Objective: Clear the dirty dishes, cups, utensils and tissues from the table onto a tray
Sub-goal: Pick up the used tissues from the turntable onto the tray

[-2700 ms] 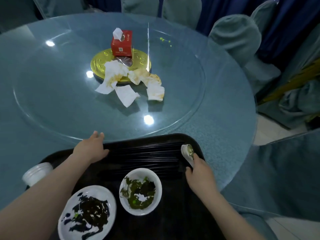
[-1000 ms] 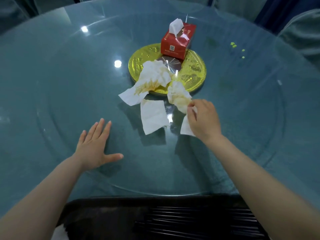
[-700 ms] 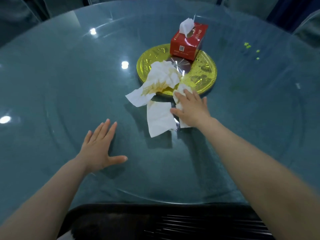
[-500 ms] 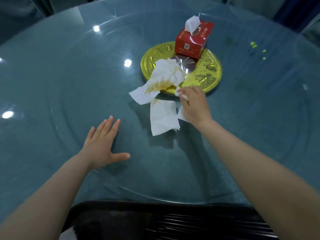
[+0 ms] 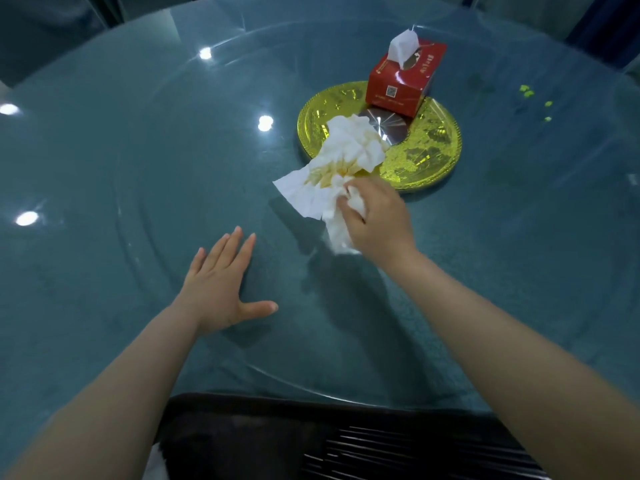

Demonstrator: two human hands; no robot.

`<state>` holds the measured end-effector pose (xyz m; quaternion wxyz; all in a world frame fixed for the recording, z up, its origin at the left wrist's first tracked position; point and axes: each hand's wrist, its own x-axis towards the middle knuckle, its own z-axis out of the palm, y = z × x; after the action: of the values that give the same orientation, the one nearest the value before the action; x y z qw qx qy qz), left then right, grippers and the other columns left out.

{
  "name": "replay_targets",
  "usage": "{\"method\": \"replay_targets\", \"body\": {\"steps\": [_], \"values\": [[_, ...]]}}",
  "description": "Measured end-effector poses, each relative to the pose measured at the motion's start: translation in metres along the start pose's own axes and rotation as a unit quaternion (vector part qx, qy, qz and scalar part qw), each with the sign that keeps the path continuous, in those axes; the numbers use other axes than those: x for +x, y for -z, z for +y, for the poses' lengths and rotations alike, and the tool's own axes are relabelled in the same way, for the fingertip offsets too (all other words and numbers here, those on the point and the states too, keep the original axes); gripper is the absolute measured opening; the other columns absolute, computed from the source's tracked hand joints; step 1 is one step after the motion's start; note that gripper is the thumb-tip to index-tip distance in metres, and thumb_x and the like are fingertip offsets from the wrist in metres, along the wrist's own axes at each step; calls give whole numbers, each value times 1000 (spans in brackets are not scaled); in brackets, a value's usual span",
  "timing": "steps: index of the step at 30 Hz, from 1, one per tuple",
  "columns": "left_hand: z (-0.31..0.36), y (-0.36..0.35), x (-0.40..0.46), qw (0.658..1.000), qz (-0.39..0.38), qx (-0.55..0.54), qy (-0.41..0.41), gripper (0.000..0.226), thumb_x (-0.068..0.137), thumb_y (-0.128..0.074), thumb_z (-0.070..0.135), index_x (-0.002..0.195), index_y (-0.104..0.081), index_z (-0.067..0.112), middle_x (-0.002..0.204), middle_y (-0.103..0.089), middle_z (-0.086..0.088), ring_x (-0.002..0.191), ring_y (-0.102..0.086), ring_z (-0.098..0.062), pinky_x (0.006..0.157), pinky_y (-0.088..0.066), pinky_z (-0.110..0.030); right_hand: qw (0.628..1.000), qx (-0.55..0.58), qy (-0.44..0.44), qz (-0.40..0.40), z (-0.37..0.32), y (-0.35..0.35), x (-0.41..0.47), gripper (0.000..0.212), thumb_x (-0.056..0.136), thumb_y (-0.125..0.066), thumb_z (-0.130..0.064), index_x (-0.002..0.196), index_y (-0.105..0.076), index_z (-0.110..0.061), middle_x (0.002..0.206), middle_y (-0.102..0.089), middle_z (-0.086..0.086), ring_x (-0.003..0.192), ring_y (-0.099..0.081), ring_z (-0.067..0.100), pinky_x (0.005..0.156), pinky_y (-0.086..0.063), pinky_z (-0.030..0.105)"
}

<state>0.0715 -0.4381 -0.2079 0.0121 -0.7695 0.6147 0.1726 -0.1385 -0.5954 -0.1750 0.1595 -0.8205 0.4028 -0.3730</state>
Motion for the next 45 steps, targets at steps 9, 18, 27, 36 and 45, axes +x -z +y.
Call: {"method": "replay_targets", "body": {"steps": [9, 18, 27, 36, 45], "values": [[-1, -2, 1, 998, 48, -15, 24, 116, 55, -12, 98, 148, 14, 36, 146, 26, 22, 145, 14, -6, 116, 11, -36, 924, -196, -60, -323, 8, -63, 52, 62, 82, -46, -67, 138, -35, -42, 157, -16, 1, 145, -8, 30, 111, -10, 56], [-11, 19, 12, 996, 29, -54, 60, 111, 55, -16, 88, 152, -5, 34, 160, 7, 13, 147, 4, -8, 116, 6, -48, 987, -87, 117, -69, -1, -48, 57, 31, 87, -63, -23, 116, -63, -12, 105, -61, 14, 94, -54, 36, 78, -45, 43], [-13, 40, 47, 991, -14, 35, 132, 110, 69, -29, 87, 153, 2, 23, 160, 14, 7, 147, 8, -10, 111, -1, -63, 944, -210, -89, -239, 67, -62, 99, 47, 88, -40, -53, 129, -43, -31, 156, -16, 11, 145, -2, 34, 111, -9, 59], [-15, 43, 49, 984, 49, 21, 168, 86, 88, -42, 63, 152, -13, 13, 161, -5, -4, 148, -2, -21, 115, -8, -54, 972, -124, -21, -200, 60, -34, 70, 33, 89, -54, -16, 122, -58, -14, 122, -57, 13, 111, -52, 35, 87, -41, 37], [34, 19, -16, 987, 67, -95, 108, 73, 98, -43, 39, 152, -6, 8, 161, -5, -7, 148, -3, -22, 117, -6, -42, 965, -52, -29, -256, 27, 25, -30, 27, 83, -65, -16, 109, -68, -22, 117, -60, 3, 105, -53, 27, 81, -44, 35]]}}
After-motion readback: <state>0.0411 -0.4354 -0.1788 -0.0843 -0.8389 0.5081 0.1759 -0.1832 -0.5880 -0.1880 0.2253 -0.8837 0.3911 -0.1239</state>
